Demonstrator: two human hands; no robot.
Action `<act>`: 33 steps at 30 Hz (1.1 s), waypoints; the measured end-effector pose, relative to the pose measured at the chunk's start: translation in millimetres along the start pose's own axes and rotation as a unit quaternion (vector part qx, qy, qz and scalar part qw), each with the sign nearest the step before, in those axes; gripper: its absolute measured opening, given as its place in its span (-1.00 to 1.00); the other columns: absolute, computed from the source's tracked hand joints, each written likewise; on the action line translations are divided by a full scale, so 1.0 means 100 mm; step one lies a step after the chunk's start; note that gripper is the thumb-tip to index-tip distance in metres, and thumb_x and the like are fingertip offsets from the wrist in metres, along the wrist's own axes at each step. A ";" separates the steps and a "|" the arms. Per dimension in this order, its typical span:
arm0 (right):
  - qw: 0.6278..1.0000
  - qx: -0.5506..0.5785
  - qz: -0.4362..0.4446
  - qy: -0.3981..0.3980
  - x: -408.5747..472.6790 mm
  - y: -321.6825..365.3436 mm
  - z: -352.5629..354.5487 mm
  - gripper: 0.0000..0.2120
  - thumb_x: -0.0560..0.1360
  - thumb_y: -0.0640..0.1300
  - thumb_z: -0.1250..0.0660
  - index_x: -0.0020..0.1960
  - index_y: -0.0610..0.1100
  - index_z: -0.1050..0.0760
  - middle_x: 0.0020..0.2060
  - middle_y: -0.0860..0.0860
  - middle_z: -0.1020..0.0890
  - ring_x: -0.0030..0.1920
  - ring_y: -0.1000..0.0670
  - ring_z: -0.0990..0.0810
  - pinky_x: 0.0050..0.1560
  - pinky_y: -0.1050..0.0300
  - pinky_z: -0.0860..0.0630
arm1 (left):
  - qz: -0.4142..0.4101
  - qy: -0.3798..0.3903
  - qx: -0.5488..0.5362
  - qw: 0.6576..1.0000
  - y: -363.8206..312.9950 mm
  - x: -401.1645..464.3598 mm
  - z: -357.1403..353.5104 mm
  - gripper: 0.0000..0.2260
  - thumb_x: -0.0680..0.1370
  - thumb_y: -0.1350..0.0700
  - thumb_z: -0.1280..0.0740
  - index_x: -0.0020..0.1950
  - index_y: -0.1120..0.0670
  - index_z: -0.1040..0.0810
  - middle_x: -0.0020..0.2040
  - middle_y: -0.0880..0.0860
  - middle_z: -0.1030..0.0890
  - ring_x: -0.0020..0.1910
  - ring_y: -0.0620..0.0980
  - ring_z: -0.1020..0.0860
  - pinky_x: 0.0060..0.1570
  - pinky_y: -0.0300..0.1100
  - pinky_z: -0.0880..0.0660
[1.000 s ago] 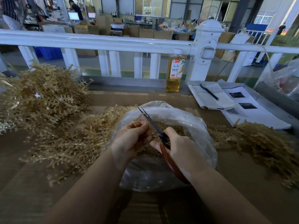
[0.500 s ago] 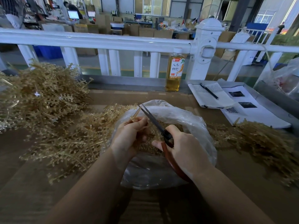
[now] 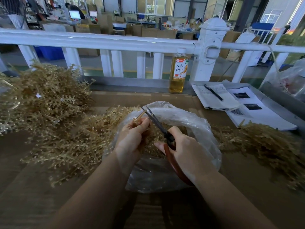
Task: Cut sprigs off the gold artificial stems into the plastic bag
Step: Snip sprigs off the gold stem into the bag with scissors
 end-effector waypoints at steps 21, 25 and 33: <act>0.998 0.042 -0.034 0.031 0.05 0.00 0.01 -0.66 0.48 0.31 -0.20 -0.05 0.04 -0.36 -0.34 0.10 -0.53 -0.27 0.12 -0.54 -0.26 0.24 -0.44 | 0.002 -0.007 0.041 0.999 -0.04 0.02 0.03 -0.90 0.54 0.24 -0.32 -0.16 0.09 -0.51 -0.40 -0.05 -0.55 -0.48 -0.16 -0.51 -0.57 -0.31 -0.36; 0.998 0.045 -0.035 0.038 0.07 0.01 0.03 -0.70 0.51 0.27 -0.21 -0.05 0.04 -0.35 -0.35 0.11 -0.52 -0.29 0.15 -0.52 -0.33 0.33 -0.34 | 0.005 -0.013 0.052 0.999 -0.03 0.02 0.03 -0.89 0.55 0.24 -0.31 -0.16 0.07 -0.50 -0.36 -0.04 -0.51 -0.41 -0.12 -0.45 -0.50 -0.30 -0.34; 1.000 0.004 -0.015 0.023 0.06 0.01 0.02 -0.70 0.52 0.26 -0.21 0.01 0.04 -0.35 -0.34 0.15 -0.49 -0.32 0.19 -0.48 -0.37 0.40 -0.30 | 0.013 -0.015 0.054 0.998 -0.01 0.04 0.06 -0.86 0.55 0.22 -0.32 -0.19 0.06 -0.51 -0.44 -0.06 -0.50 -0.47 -0.14 -0.43 -0.62 -0.36 -0.30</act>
Point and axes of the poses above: each hand's wrist, its own x-axis towards the middle knuckle, its own z-axis out of the back of the hand, y = z × x, the point moved 2 cm from there along x, towards the middle knuckle
